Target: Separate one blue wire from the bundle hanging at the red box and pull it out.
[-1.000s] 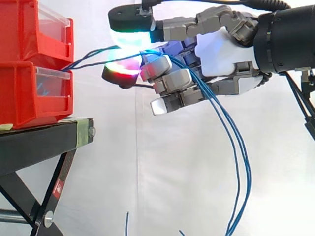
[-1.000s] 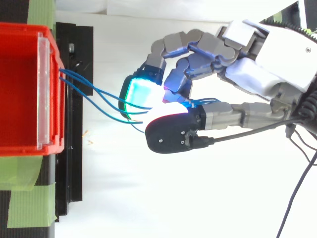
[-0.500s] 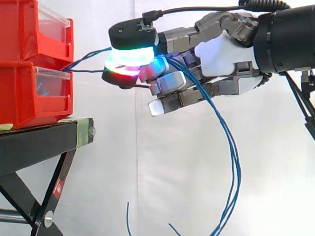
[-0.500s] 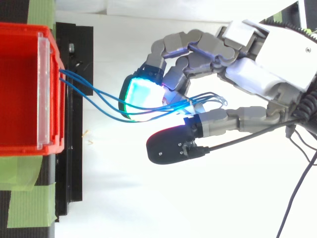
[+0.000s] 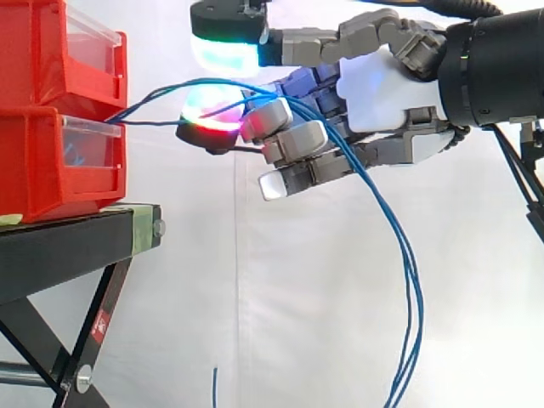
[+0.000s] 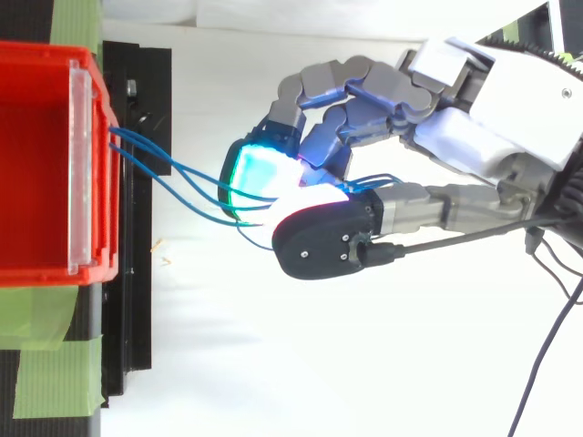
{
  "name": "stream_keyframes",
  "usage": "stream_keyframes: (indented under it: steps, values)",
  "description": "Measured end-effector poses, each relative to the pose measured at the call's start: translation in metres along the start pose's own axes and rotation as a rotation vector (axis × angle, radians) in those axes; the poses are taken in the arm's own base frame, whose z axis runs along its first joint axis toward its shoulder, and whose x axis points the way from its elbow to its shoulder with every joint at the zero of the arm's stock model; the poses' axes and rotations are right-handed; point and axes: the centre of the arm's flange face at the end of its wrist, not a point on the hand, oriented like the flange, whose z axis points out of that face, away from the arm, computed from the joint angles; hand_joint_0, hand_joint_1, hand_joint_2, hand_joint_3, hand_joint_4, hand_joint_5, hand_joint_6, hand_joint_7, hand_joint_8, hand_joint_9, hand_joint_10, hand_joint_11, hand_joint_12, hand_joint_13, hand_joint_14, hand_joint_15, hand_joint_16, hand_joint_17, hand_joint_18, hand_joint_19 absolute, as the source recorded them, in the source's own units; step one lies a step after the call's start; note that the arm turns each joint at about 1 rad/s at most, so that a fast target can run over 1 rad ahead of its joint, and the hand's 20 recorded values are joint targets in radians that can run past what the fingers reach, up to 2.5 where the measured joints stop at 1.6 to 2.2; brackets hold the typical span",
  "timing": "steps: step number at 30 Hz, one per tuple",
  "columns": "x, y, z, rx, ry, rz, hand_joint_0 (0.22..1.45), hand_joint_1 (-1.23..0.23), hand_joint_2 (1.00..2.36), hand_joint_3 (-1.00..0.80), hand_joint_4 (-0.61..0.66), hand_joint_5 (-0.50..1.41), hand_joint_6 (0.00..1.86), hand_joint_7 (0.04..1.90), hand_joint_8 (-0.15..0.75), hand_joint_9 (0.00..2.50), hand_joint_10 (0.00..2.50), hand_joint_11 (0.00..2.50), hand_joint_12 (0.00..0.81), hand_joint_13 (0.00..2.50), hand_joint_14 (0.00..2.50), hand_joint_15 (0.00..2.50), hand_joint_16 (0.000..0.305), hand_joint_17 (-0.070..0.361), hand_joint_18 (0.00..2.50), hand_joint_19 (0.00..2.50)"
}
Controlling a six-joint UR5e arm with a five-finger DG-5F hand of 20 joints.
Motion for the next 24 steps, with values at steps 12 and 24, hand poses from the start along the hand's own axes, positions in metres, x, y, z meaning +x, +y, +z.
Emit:
stream_keyframes:
  steps: [12,24]
  values:
    - [0.0006,0.0003,-0.0003,0.000,0.001,0.000,0.67,-0.76,1.02,-0.24,0.28,-0.25,0.85,1.01,0.349,0.63,0.91,1.52,0.350,0.78,1.05,1.51,0.039,0.087,0.75,0.91]
    - [0.0016,0.0005,-0.0007,-0.001,0.005,0.001,0.74,-0.91,1.02,-0.24,0.28,-0.26,0.86,1.01,0.345,0.52,0.97,1.47,0.347,0.72,1.10,1.48,0.039,0.087,0.70,0.86]
